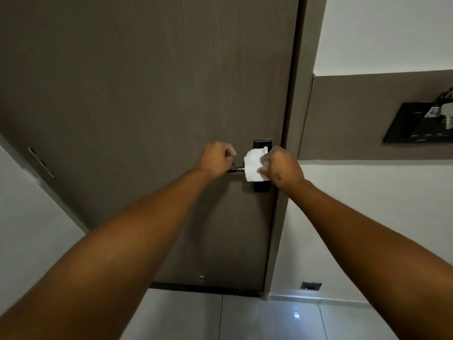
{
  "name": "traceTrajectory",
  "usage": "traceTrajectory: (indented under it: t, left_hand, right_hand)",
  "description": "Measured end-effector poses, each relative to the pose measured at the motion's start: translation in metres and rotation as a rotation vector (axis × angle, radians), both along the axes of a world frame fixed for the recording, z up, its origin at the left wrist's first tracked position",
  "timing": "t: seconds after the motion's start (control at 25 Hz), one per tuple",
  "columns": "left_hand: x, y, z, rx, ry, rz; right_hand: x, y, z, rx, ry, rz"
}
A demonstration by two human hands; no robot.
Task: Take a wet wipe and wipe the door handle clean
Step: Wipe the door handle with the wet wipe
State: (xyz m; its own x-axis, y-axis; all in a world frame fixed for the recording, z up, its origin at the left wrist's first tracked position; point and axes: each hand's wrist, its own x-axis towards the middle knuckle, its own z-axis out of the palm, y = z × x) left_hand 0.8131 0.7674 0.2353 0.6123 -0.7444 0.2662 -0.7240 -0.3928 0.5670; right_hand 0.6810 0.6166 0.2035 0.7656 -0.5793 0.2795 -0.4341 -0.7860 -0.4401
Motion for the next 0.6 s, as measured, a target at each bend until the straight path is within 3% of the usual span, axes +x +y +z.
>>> traceTrajectory:
  t: [0.08,0.12,0.2,0.36,0.6]
  left_hand:
    - [0.032,0.011,0.013,0.260,-0.724,-0.103]
    - [0.047,0.017,0.020,0.364,-0.983,-0.151]
    - [0.074,0.026,0.031,0.560,-1.263,-0.190]
    - [0.085,0.022,0.024,0.802,-1.348,-0.077]
    - [0.089,0.005,0.017,0.858,-1.226,-0.083]
  right_hand:
    - [0.002,0.000,-0.002,-0.231,0.092,0.053]
    - [0.002,0.001,-0.003,-0.356,0.091,0.064]
    - [0.006,0.004,-0.002,-0.482,0.091,0.074]
    - [0.018,0.013,0.000,-0.545,0.365,0.189]
    - [0.059,0.030,0.017,-0.257,0.518,0.211]
